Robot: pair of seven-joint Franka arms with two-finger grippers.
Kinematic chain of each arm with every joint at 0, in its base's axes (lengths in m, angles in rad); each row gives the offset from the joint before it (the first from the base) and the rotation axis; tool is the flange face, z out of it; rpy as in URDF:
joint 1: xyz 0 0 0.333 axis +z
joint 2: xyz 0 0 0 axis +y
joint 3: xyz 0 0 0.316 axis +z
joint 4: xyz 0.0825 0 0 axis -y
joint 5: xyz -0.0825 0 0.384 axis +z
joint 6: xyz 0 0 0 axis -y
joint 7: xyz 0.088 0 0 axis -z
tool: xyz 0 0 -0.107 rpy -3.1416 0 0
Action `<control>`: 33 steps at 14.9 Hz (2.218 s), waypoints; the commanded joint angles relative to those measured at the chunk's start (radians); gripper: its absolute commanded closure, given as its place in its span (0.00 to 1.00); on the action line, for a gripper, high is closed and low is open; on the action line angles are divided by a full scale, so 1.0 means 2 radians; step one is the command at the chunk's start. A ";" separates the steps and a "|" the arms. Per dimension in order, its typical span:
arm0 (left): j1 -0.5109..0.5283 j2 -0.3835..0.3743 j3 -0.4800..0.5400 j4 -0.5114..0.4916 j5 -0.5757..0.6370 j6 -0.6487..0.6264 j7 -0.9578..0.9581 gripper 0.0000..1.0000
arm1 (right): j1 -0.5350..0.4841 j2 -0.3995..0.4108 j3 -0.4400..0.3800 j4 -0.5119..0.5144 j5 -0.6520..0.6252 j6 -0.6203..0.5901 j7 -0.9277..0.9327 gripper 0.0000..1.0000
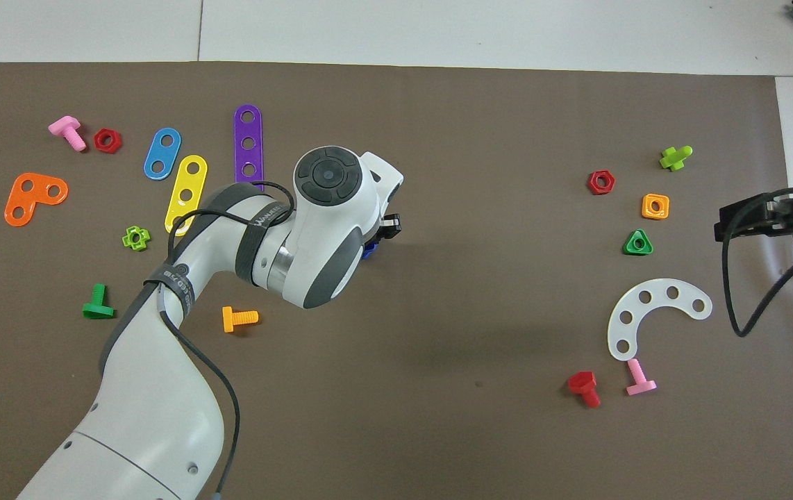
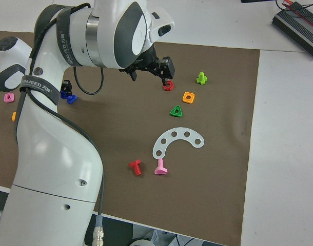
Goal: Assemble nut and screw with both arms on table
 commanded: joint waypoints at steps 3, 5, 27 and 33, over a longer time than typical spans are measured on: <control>-0.009 -0.002 0.009 -0.028 0.000 0.030 -0.005 0.79 | -0.005 -0.008 0.003 -0.010 0.003 0.003 -0.002 0.00; -0.011 -0.002 0.009 -0.031 0.000 0.033 -0.005 0.76 | -0.005 -0.008 0.003 -0.010 0.003 0.003 -0.002 0.00; 0.205 -0.125 0.019 0.057 -0.003 -0.226 0.250 0.00 | -0.001 -0.009 0.003 -0.010 0.023 0.006 0.023 0.00; 0.265 -0.218 0.021 -0.020 0.000 -0.248 0.323 0.00 | -0.003 -0.009 0.003 -0.012 0.024 0.005 0.018 0.00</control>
